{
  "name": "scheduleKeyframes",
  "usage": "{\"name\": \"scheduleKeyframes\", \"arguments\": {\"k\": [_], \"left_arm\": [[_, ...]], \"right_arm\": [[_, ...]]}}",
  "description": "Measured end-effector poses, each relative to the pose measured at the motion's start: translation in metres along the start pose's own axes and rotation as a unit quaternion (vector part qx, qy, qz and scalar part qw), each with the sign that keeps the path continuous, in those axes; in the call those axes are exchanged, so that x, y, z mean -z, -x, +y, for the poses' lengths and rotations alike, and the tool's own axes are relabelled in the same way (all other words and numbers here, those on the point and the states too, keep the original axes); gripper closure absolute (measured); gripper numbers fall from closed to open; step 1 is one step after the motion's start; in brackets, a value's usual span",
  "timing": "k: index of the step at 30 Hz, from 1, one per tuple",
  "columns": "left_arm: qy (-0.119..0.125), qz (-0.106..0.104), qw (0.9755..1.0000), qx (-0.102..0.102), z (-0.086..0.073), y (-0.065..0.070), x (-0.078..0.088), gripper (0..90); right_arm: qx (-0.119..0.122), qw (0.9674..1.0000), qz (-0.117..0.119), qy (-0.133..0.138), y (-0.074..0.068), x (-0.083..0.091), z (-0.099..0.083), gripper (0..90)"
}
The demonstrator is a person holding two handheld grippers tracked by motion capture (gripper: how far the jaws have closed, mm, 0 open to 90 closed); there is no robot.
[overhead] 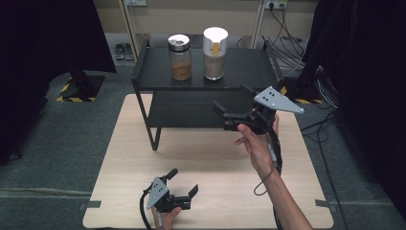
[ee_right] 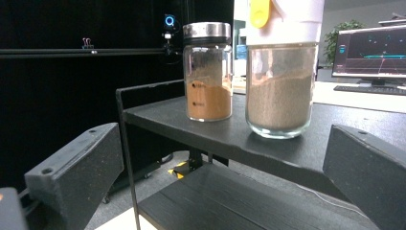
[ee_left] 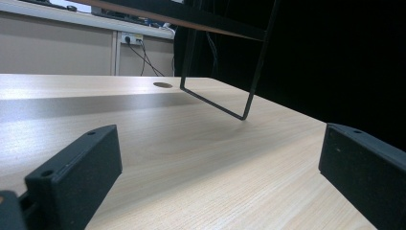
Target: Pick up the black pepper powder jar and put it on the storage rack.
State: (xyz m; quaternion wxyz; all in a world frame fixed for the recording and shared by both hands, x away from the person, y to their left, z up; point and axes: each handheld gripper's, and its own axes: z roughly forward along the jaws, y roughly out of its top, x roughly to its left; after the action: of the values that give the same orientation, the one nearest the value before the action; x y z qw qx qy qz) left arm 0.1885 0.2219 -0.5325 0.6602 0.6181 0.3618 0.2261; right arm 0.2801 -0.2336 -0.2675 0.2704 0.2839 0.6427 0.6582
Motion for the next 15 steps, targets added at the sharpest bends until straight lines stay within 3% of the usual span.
{"name": "scheduleKeyframes", "arguments": {"k": [15], "left_arm": [[-0.001,0.0,1.0,0.001,0.0,0.0,0.0,0.5]], "right_arm": [[-0.008,0.9999,0.012,-0.008,-0.001,0.009,-0.023,0.3]]}}
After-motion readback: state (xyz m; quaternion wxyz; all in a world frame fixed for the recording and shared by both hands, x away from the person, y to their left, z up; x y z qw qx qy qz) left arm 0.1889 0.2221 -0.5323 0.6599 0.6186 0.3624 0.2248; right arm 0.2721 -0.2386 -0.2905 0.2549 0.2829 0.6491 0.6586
